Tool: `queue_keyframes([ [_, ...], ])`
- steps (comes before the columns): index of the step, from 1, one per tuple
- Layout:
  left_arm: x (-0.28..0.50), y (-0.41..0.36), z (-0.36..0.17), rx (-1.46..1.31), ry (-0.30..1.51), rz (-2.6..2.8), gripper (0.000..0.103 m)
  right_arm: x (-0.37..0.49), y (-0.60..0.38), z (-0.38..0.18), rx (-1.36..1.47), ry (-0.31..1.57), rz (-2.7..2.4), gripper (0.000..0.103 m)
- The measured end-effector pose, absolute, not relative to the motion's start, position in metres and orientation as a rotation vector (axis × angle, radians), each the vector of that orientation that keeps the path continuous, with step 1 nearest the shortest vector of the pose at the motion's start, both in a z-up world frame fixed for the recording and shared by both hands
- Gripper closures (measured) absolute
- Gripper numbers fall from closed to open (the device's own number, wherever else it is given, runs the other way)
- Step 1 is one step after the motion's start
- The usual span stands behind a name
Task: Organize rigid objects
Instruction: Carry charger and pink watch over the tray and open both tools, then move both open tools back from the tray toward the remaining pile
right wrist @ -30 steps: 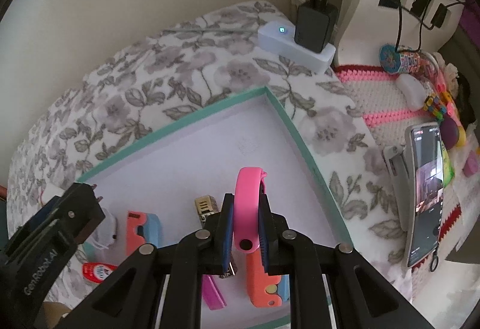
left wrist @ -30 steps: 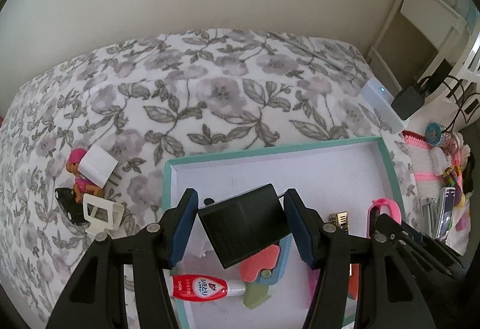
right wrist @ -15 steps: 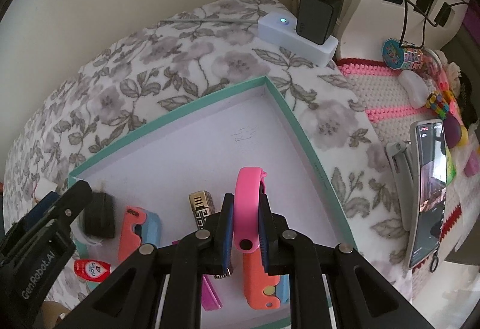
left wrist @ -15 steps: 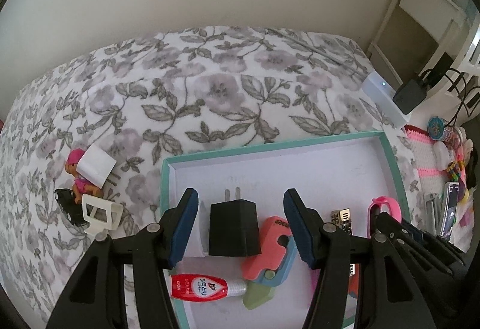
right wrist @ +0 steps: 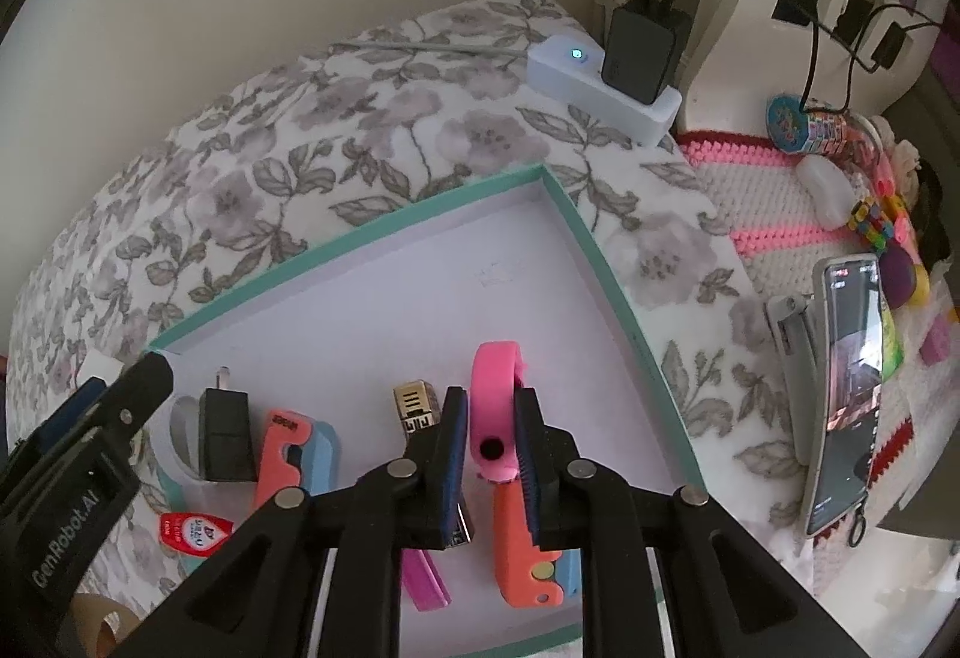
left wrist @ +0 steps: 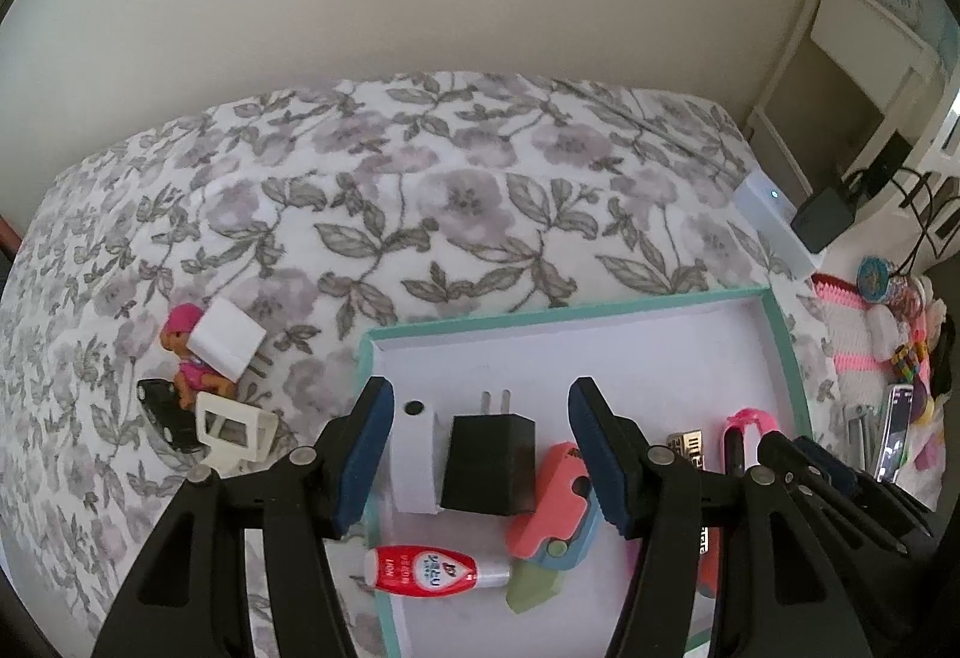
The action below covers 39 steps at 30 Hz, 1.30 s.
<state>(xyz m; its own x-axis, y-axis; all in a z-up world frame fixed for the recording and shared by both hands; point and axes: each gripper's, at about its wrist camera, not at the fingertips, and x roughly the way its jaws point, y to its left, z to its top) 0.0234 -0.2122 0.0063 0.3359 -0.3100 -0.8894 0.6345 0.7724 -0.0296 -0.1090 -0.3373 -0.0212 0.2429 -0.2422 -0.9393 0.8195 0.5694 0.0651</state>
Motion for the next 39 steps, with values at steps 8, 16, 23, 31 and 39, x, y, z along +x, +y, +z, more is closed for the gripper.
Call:
queue_keyframes([
  [8, 0.037, -0.195, 0.021, 0.294, 1.056, -0.596, 0.019, -0.107, -0.331, 0.006, 0.6, 1.041, -0.801, 0.054],
  [16, 0.057, -0.168, 0.032, 0.22, 1.042, -0.52, 0.019, -0.106, -0.324, 0.027, 0.572, 0.971, -0.8, 0.03],
  [23, 0.077, -0.143, 0.028, 0.181, 1.083, -0.445, 0.018, -0.099, -0.317, 0.024, 0.545, 0.986, -0.779, 0.015],
  [31, 0.097, -0.112, 0.025, 0.14, 1.115, -0.357, 0.018, -0.091, -0.31, 0.019, 0.565, 0.996, -0.746, 0.0],
  [39, 0.117, -0.075, 0.026, 0.078, 1.115, -0.277, 0.018, -0.077, -0.294, 0.016, 0.539, 1.027, -0.702, 0.0],
])
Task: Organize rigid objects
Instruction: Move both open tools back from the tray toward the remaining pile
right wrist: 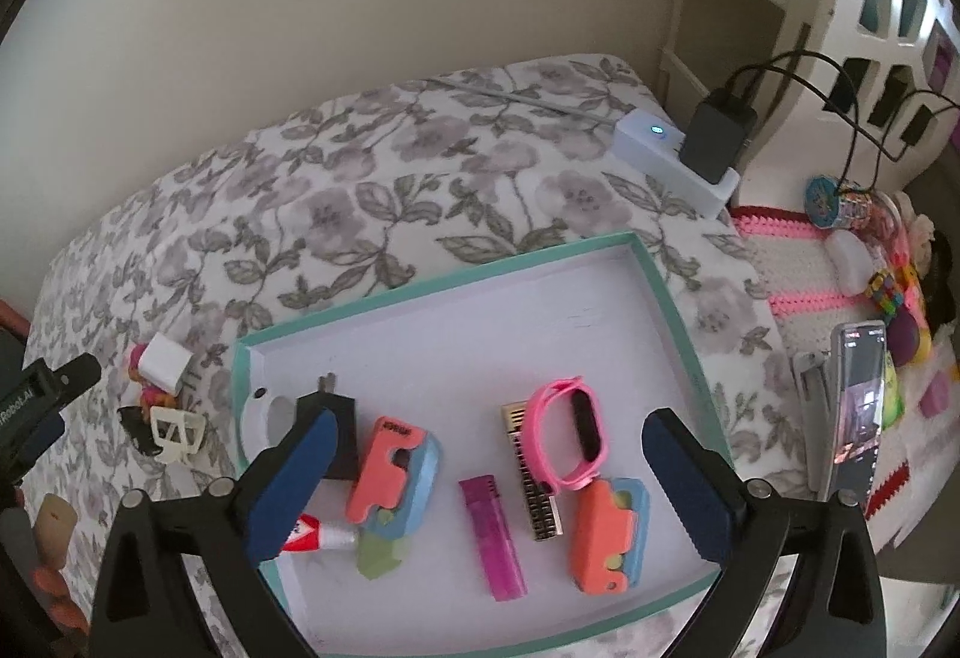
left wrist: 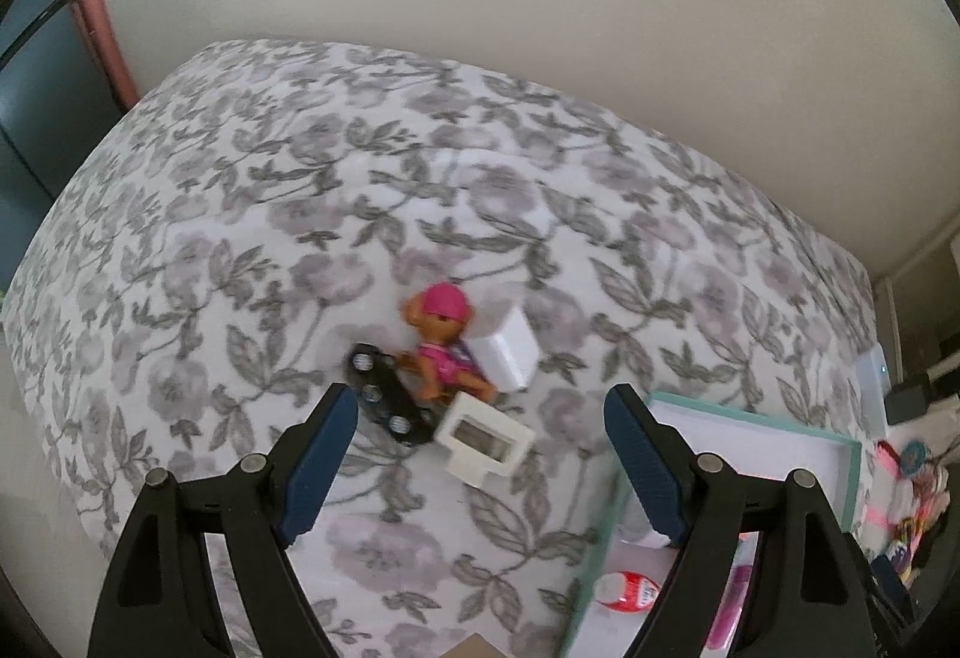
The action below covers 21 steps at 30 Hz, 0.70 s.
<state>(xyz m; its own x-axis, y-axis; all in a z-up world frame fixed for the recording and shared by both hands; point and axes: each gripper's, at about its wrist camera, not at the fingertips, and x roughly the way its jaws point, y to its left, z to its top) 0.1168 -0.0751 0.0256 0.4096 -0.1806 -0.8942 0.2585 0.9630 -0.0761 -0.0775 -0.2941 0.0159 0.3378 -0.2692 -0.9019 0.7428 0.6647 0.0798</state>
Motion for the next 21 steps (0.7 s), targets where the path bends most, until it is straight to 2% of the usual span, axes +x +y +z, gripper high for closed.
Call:
queue_keyframes([
  [5, 0.128, -0.049, 0.026, 0.044, 1.112, -0.219, 0.016, -0.064, -0.278, 0.02, 0.51, 1.026, -0.659, 0.0],
  [7, 0.133, -0.04, 0.027, 0.027, 1.11, -0.2, 0.001, -0.057, -0.27, 0.021, 0.492, 1.03, -0.638, 0.0],
  [21, 0.156, 0.019, 0.027, -0.063, 1.112, -0.099, 0.001, -0.011, -0.211, 0.016, 0.419, 1.053, -0.504, 0.0],
])
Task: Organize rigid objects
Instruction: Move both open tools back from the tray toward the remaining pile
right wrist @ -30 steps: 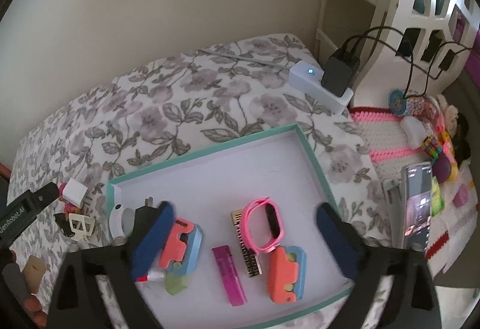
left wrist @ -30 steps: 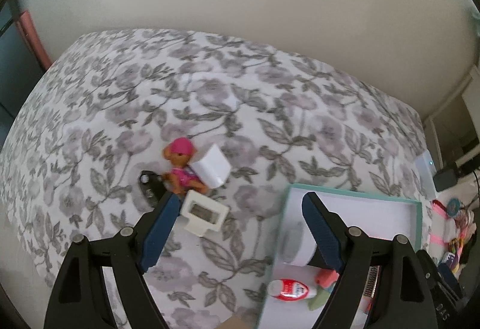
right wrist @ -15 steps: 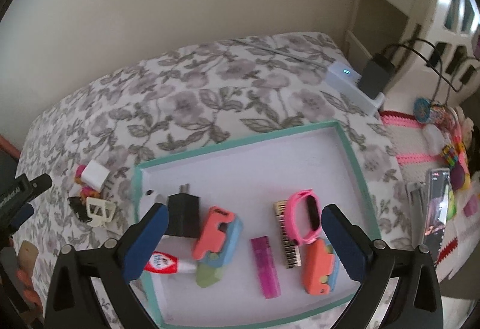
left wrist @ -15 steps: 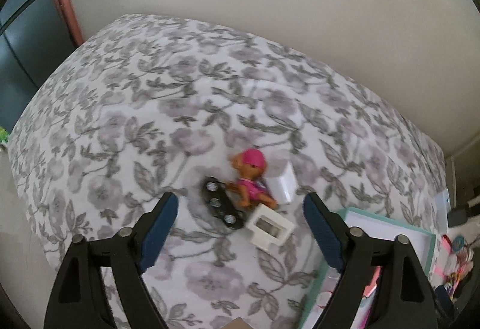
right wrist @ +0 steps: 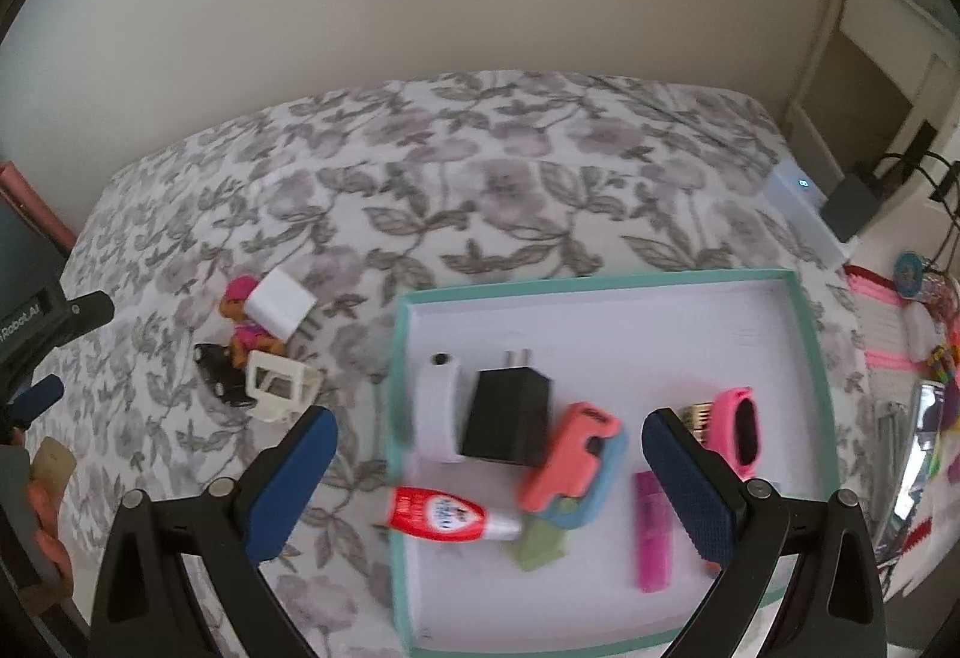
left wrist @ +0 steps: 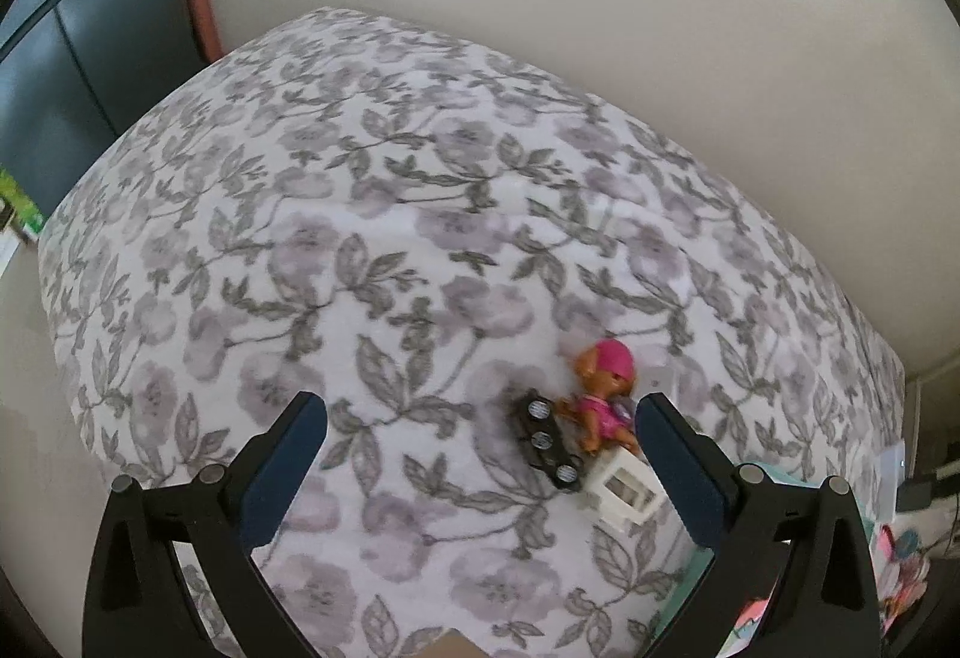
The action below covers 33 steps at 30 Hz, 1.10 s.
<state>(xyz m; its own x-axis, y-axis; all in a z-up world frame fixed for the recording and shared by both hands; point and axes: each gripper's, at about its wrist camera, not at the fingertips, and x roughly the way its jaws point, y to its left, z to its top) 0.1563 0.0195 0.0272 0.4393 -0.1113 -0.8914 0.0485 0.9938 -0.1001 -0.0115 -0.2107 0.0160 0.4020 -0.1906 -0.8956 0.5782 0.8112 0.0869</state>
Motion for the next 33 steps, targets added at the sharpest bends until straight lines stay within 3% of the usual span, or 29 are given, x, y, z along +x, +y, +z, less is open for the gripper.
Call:
queue_keyframes([
  [16, 0.176, 0.071, 0.02, -0.191, 1.057, -0.011, 0.001, 0.025, -0.175, 0.004, 0.404, 1.071, -0.414, 0.0],
  [33, 0.195, 0.031, -0.034, -0.041, 1.23, -0.115, 0.001, 0.07, -0.154, -0.026, 0.439, 1.094, -0.317, 0.0],
])
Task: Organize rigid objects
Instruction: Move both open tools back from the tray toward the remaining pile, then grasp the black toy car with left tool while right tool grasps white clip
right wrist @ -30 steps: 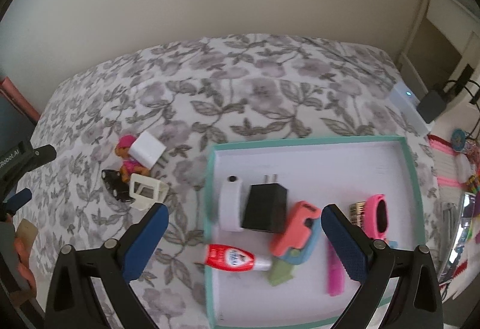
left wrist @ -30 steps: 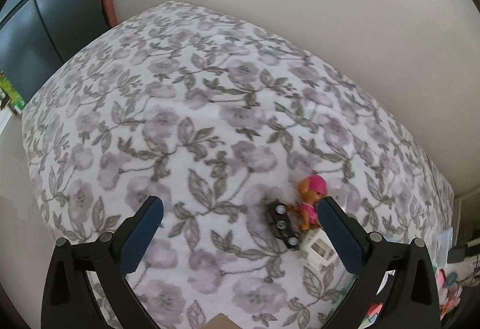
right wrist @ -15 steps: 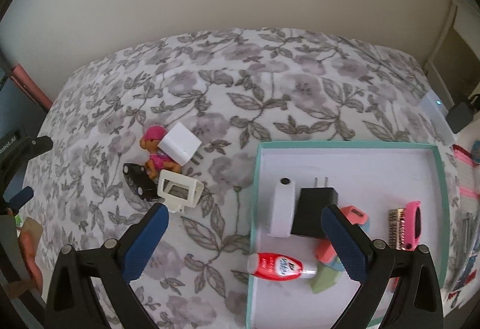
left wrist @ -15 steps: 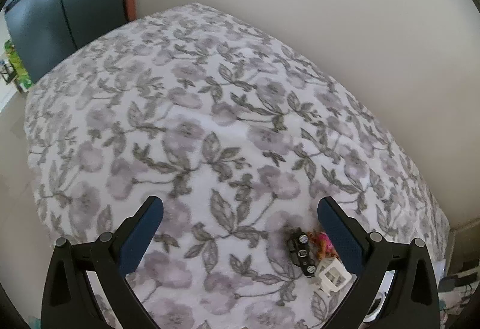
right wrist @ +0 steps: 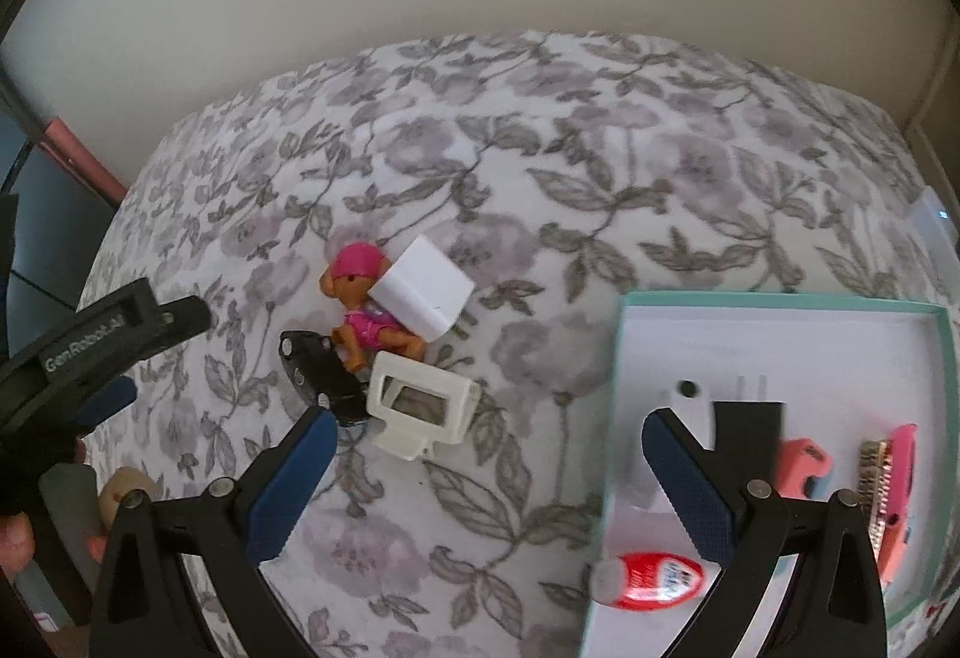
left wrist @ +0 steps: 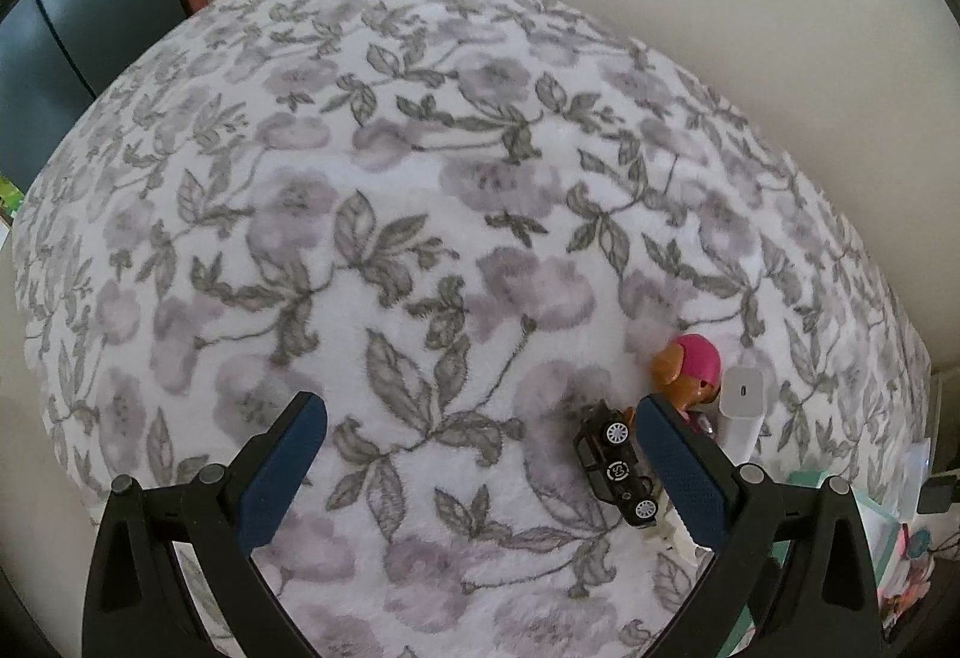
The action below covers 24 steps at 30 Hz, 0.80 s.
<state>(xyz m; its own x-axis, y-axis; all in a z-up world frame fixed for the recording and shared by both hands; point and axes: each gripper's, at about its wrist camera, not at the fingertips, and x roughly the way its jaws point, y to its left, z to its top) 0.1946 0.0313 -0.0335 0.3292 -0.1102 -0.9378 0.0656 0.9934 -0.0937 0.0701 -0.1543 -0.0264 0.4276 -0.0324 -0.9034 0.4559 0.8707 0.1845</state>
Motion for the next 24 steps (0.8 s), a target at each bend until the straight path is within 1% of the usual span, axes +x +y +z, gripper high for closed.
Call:
queue_keyframes([
  [9, 0.203, 0.028, -0.05, -0.033, 1.272, -0.112, 0.001, 0.094, -0.14, -0.046, 0.403, 1.117, -0.279, 0.0],
  [24, 0.206, 0.019, -0.057, -0.001, 1.29, -0.141, 0.001, 0.115, -0.137, -0.073, 0.4, 1.147, -0.291, 0.0],
])
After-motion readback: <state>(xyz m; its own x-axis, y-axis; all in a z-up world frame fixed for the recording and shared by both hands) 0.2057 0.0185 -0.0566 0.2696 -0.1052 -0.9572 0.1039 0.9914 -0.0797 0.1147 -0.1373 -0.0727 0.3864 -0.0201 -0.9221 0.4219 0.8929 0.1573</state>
